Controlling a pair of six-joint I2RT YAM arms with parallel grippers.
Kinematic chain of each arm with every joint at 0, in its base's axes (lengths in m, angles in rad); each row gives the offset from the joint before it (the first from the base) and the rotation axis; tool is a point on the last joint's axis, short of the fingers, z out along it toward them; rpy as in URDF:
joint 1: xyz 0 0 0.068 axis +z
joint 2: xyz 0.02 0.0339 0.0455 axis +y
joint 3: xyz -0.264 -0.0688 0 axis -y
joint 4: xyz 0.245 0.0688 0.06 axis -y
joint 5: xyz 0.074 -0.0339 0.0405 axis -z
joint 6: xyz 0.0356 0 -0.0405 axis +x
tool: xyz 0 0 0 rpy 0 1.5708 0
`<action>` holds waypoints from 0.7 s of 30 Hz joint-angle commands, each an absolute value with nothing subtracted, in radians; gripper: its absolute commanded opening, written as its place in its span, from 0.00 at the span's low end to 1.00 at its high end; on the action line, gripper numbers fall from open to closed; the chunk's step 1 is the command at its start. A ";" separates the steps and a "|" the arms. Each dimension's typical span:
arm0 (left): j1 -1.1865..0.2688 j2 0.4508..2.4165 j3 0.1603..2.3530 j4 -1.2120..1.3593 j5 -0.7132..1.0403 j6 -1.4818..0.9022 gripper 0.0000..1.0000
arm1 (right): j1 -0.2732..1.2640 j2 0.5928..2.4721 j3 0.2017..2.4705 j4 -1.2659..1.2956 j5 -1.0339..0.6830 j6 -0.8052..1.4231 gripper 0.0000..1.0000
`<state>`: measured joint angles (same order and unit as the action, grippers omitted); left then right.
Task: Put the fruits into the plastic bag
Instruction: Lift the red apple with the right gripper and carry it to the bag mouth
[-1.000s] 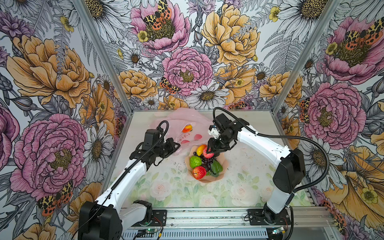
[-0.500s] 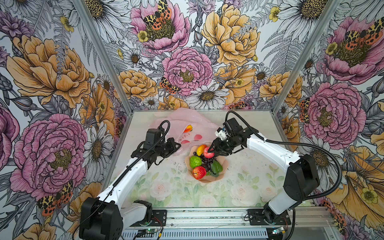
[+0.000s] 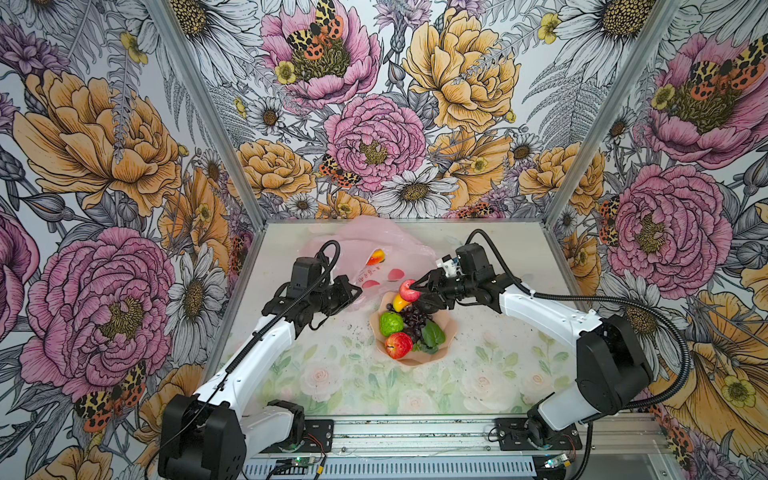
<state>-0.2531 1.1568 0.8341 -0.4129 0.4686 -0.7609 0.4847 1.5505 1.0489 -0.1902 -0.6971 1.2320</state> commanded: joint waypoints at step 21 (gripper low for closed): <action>-0.267 1.200 0.954 -0.387 0.490 -0.776 0.00 | 0.595 1.898 1.405 -0.006 -0.616 1.375 0.49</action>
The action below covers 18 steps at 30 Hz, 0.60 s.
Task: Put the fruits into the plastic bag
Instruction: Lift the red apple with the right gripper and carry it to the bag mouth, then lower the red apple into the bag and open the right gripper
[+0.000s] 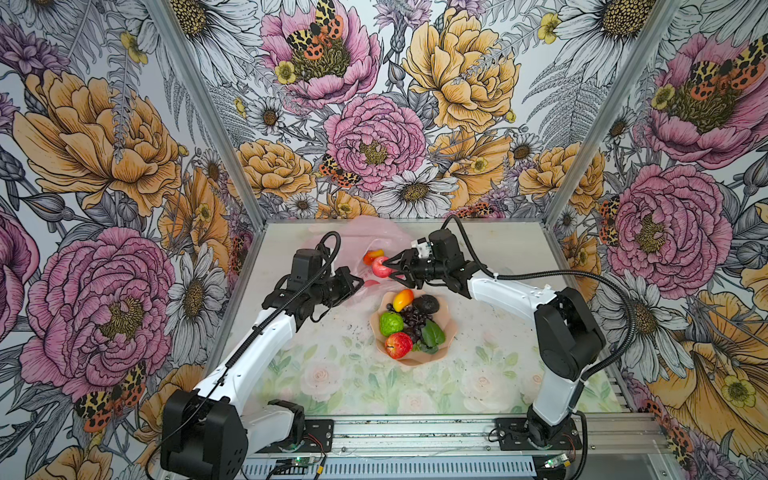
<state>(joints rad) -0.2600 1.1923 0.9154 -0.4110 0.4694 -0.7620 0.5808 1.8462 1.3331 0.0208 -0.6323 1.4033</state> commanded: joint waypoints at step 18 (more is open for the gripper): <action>-0.252 1.258 1.012 -0.395 0.529 -0.758 0.00 | 0.637 2.295 1.833 -0.068 -0.573 1.461 0.49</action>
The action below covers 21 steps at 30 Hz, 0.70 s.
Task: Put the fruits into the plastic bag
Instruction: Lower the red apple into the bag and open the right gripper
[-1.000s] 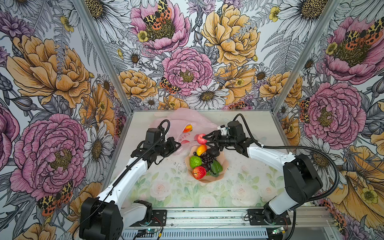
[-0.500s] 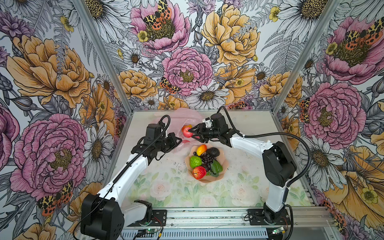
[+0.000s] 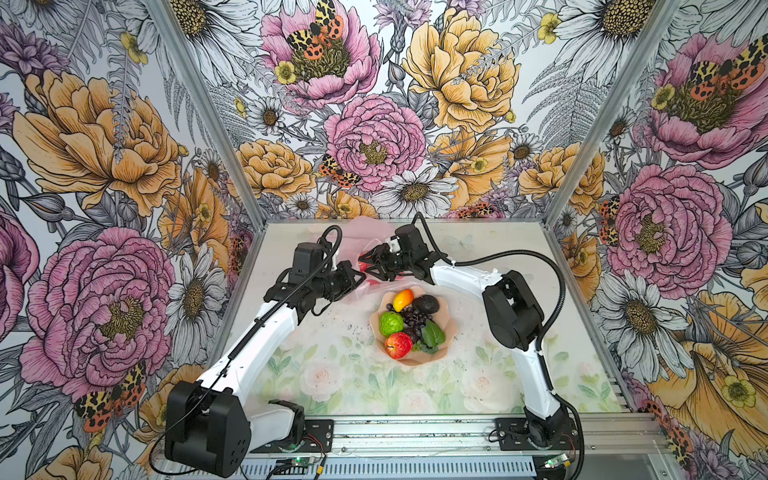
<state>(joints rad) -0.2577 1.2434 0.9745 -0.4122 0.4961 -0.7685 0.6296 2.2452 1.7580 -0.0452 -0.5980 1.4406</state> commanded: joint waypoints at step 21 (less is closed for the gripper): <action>-0.259 1.287 0.999 -0.395 0.557 -0.745 0.00 | 0.637 2.601 2.254 -0.087 -0.567 1.568 0.68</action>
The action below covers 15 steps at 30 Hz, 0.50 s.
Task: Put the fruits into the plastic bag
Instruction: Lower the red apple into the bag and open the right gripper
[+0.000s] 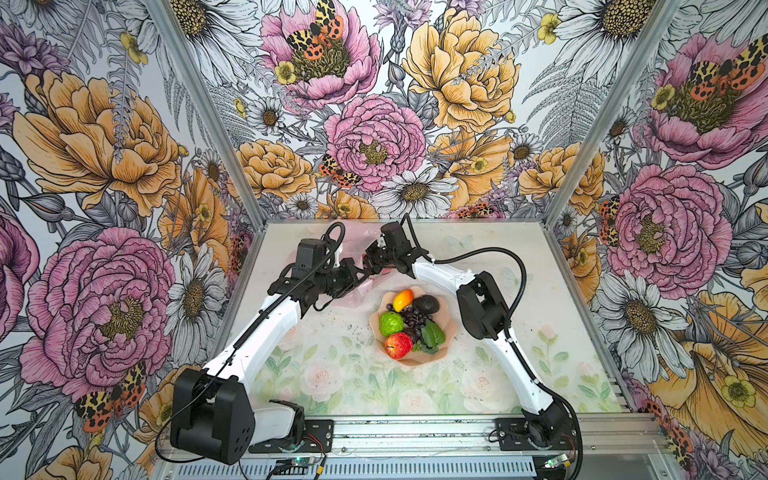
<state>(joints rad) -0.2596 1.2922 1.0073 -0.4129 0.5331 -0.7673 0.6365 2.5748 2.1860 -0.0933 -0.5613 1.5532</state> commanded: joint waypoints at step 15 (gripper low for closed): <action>-0.234 1.243 0.990 -0.394 0.557 -0.757 0.00 | 0.483 2.329 2.010 -0.129 -0.486 1.389 0.70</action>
